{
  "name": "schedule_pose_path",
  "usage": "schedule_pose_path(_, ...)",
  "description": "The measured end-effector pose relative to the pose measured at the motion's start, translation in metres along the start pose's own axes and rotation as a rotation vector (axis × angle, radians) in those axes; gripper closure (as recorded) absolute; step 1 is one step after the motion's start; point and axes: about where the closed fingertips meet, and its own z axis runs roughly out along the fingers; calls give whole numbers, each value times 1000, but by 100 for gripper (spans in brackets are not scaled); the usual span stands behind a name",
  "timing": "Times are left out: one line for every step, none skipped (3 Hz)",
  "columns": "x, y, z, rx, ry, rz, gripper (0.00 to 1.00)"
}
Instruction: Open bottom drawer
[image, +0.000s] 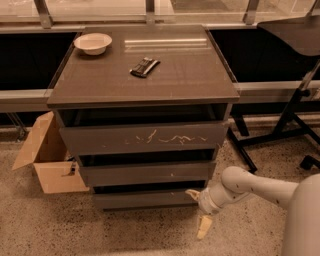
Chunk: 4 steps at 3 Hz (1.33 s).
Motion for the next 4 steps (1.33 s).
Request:
schedule_pose_path(16, -10, 25, -8, 37, 1, 0)
schedule_pose_path(26, -20, 46, 7, 74, -32, 0)
schedule_pose_path(50, -51, 87, 22, 128, -74, 0)
schedule_pose_path(50, -50, 90, 23, 136, -74, 0)
